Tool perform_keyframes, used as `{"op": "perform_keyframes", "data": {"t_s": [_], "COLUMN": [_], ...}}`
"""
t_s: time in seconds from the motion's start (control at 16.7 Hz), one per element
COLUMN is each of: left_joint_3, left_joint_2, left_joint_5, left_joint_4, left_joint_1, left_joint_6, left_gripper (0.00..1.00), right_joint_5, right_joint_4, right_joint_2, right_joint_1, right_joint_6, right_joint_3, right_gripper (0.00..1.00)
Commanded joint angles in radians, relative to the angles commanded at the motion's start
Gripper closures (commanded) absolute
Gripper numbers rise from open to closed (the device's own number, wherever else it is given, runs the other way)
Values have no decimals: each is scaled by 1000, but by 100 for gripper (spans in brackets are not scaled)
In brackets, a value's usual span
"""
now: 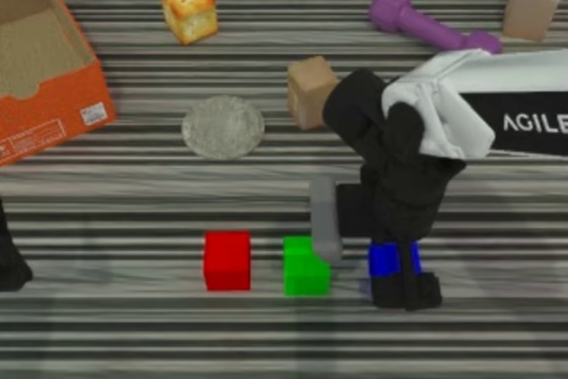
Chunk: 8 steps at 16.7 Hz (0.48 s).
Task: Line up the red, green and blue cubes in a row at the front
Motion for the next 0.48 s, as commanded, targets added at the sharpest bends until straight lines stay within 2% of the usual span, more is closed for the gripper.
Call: {"op": "perform_keyframes", "data": {"t_s": [0.3,0.48], "left_joint_3": [0,0], "left_joint_2": [0,0], "left_joint_5": [0,0], "left_joint_4": [0,0], "left_joint_1": [0,0], "left_joint_6": [0,0], "left_gripper": [0,0], "right_joint_5": [0,0], "right_joint_4": [-4,-73], "right_joint_2": [-2,-24], "right_joint_1": [0,6], "right_joint_6": [-1,-6], "right_joint_3": [3,54], "right_gripper": [0,0]}}
